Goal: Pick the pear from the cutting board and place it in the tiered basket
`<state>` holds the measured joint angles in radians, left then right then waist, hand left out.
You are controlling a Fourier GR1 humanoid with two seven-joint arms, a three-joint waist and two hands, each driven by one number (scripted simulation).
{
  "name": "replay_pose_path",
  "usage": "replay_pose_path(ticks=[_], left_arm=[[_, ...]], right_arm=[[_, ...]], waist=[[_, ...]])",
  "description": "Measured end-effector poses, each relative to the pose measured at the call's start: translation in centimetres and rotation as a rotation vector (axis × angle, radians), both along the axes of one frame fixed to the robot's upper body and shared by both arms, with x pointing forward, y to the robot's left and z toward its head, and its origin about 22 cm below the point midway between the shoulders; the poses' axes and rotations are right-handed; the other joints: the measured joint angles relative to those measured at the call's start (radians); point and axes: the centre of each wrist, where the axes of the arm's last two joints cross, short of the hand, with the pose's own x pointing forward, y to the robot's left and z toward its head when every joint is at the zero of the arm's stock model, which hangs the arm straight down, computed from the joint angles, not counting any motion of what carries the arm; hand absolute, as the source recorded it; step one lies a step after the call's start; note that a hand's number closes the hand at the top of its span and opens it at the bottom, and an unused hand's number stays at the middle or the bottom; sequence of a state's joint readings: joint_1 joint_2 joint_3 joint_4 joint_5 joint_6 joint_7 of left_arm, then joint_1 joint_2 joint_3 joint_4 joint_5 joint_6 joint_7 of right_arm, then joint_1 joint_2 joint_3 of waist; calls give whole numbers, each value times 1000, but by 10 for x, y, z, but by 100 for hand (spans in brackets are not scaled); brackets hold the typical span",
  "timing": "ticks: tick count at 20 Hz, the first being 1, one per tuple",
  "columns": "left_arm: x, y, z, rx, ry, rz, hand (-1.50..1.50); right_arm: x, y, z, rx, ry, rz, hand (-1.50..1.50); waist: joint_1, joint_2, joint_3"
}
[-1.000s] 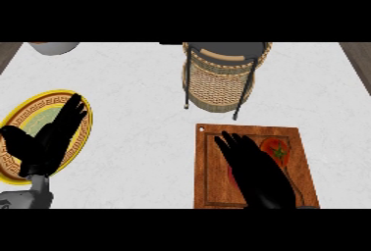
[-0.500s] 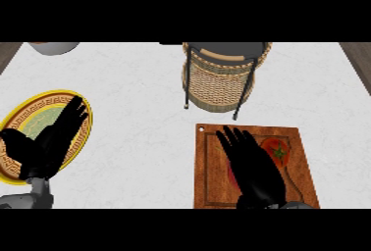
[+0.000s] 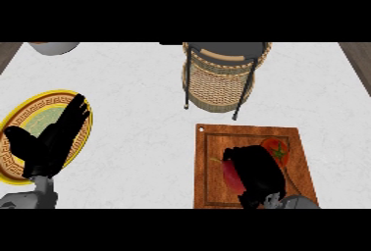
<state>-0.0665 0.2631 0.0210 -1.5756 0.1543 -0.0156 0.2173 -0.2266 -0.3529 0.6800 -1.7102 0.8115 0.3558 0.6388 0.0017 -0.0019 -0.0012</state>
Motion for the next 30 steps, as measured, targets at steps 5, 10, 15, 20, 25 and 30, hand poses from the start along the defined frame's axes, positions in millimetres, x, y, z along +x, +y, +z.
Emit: replay_pose_path(ticks=[5, 10, 15, 20, 25, 30], left_arm=[[-1, 5, 1, -6, 2, -10, 0], [-1, 3, -1, 0, 1, -5, 0], [0, 5, -3, -4, 2, 6, 0], [-3, 6, -5, -9, -2, 16, 0], [-6, 8, -6, -8, -1, 15, 0], [-7, 9, -6, -2, 2, 10, 0]], right_arm=[[1, 4, -6, -46, -28, 64, 150], [-4, 11, -7, -64, -105, 102, 150], [16, -55, 1, -45, -236, 13, 150], [50, -162, 34, -8, -379, -173, 150], [60, -221, 67, 240, -559, -233, 150], [64, -251, 108, 480, -681, -196, 150]], waist=[[1, -3, -1], [-1, -3, -1], [-9, -1, 0], [-17, 2, 2], [-19, 1, 4], [-11, 0, 3]])
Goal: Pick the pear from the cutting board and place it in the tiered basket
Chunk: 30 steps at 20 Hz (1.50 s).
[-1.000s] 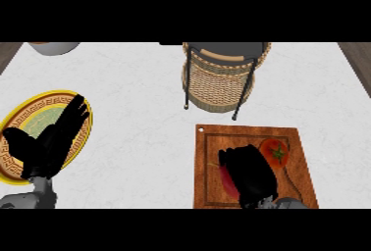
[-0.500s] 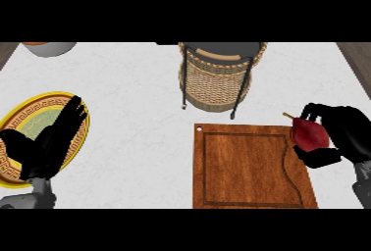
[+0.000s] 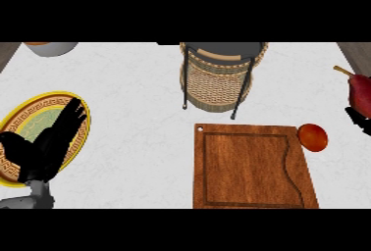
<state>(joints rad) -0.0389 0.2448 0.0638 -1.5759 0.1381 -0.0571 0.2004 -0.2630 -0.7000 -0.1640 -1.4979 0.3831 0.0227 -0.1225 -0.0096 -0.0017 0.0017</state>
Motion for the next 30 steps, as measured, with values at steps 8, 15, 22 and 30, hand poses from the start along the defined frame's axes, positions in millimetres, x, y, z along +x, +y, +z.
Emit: replay_pose_path(ticks=[8, 15, 22, 30], left_arm=[[1, -10, -2, 0, -3, -14, 0], [9, -10, 4, -4, -3, -14, 0], [7, -7, 9, 1, -3, -22, 0], [5, -6, 5, 4, -3, -23, 0]], right_arm=[[7, 23, 54, 85, -9, 127, 150], [19, 91, 87, 103, 11, 197, 150], [43, 163, 103, 112, 47, 197, 150], [64, 215, 100, 109, 120, 173, 150]], waist=[[10, 0, -2], [18, 1, -3], [23, 2, -3], [20, 2, -2]])
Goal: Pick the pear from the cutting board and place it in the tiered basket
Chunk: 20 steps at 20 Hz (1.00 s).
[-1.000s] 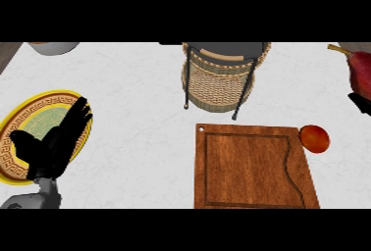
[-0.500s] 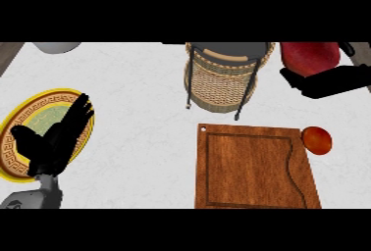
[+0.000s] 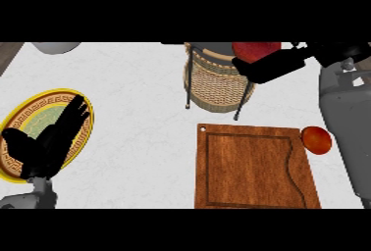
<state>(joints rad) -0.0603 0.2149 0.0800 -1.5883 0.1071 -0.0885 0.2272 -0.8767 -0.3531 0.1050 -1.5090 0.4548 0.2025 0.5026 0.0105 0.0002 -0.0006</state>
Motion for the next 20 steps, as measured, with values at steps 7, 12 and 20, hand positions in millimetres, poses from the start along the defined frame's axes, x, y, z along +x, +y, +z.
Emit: replay_pose_path(ticks=[7, 12, 20], left_arm=[[-2, -3, 1, 2, -3, 1, 0], [2, -2, -3, -2, 1, 1, 0], [0, -4, 0, 0, 1, -3, 0]], right_arm=[[20, 13, -15, -10, 23, -17, 150], [35, 24, -30, -22, 1, -30, 150], [57, 43, -57, 27, -77, -85, 150]], waist=[[-2, -7, 0], [-2, -8, 0], [4, -2, 2]])
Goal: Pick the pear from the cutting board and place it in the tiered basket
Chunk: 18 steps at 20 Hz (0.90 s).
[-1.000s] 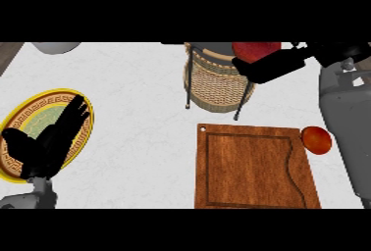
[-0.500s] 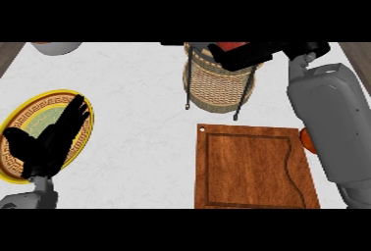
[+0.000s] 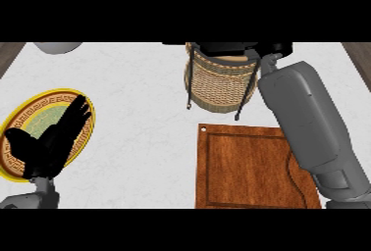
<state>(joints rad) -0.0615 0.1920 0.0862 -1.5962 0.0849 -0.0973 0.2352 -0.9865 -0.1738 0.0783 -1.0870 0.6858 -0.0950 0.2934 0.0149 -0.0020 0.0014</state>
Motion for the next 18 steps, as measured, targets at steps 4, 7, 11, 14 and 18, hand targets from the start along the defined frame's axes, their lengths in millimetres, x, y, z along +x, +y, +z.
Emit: replay_pose_path(ticks=[4, 7, 11, 14, 18], left_arm=[[1, -3, 1, -6, -2, -5, 0], [6, -5, 0, -5, -6, -2, 0], [3, -5, -2, -1, -2, -4, 0], [5, -3, -2, 5, -6, -3, 0], [6, 6, 1, 2, -1, 3, 0]], right_arm=[[10, 7, -8, 59, -41, -8, -150], [17, 13, -6, 56, -54, -2, -150], [21, 23, -6, 72, -63, 5, -150], [26, 22, -4, 143, -58, 1, -150], [28, 18, -1, 278, -37, -7, -150]], waist=[[-2, -8, -1], [-4, -13, -1], [-3, -15, -2], [-2, -7, -1], [-5, -5, -1]])
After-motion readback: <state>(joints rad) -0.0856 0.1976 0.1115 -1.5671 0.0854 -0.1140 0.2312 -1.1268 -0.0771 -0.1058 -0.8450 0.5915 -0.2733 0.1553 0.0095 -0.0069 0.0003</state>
